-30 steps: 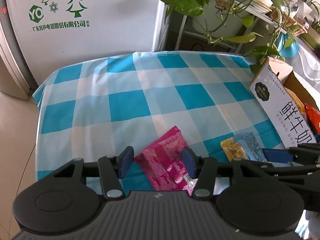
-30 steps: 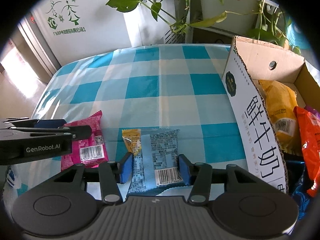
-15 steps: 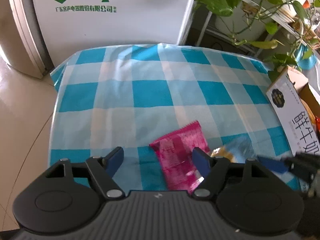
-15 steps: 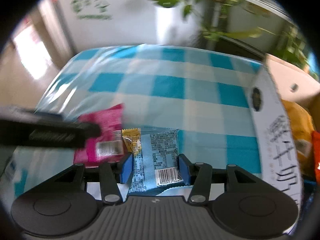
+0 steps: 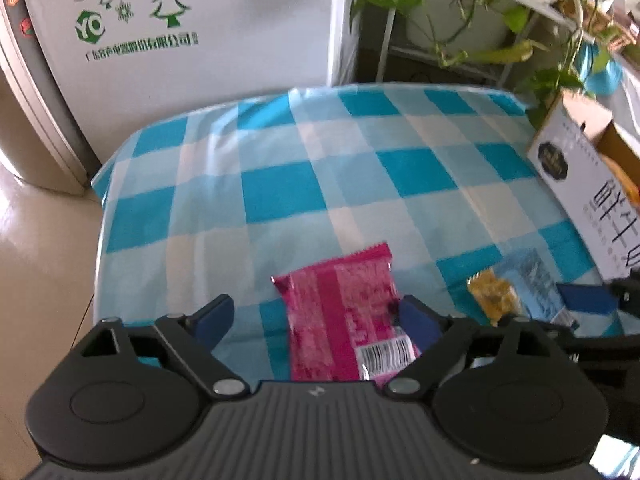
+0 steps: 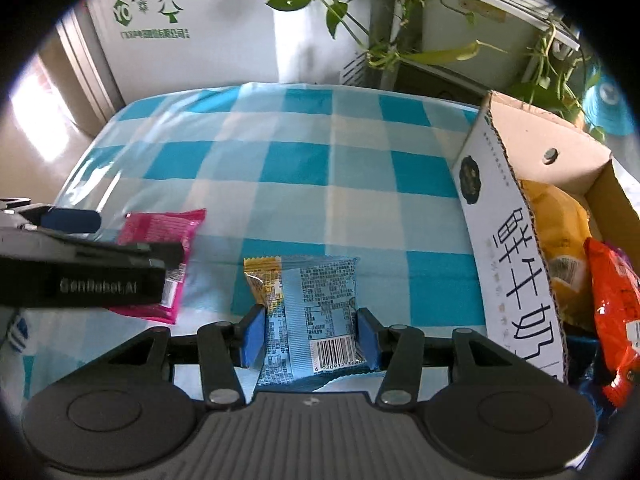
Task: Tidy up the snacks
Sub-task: 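Lift the pink bag with the left tool while the right lifts the blue bag toward the box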
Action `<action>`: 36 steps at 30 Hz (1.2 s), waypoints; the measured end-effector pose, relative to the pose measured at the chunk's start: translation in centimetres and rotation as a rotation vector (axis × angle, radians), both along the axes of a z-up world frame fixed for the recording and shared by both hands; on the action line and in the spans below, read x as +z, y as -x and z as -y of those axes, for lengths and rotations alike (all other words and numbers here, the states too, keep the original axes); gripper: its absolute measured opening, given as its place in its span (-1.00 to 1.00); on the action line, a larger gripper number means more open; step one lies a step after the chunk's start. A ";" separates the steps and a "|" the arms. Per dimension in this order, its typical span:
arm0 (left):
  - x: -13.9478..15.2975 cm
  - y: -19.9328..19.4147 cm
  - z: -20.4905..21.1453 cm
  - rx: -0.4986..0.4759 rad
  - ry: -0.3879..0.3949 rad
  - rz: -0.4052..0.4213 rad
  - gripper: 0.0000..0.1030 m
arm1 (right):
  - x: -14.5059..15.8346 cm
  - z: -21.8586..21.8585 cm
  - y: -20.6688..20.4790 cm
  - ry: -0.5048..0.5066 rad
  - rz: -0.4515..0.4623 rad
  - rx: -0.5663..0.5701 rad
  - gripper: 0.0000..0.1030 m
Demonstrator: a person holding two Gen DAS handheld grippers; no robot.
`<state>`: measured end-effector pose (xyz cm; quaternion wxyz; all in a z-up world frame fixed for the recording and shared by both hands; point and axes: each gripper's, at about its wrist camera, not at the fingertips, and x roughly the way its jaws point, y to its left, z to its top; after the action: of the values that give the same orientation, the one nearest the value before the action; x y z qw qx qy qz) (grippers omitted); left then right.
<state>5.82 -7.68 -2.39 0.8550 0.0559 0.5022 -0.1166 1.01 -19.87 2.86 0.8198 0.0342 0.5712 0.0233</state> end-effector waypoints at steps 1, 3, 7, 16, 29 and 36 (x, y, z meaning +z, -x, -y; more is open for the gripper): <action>-0.3 0.2 0.2 -0.003 -0.004 -0.007 0.82 | -0.1 0.0 0.0 -0.002 -0.002 -0.001 0.08; -0.5 0.4 0.6 -0.006 -0.034 0.016 0.94 | -0.2 -0.1 0.0 0.000 -0.002 0.002 0.08; -0.8 0.1 0.3 0.015 -0.023 0.001 1.00 | -0.4 0.3 -0.2 -0.017 -0.005 -0.023 0.10; -0.9 0.2 0.3 0.026 -0.021 0.010 1.00 | -0.8 1.0 -0.1 -0.043 -0.012 -0.052 0.21; -0.3 0.5 0.5 -0.017 -0.006 0.017 0.67 | -0.5 0.7 -0.2 -0.040 -0.006 -0.027 0.09; 0.5 0.8 0.9 -0.076 0.047 0.034 0.03 | 0.2 0.7 -0.1 -0.049 0.010 -0.021 0.08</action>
<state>5.01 -8.60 -1.87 0.8595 0.0569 0.4821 -0.1600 1.12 -20.55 3.08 0.8217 0.0603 0.5660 0.0288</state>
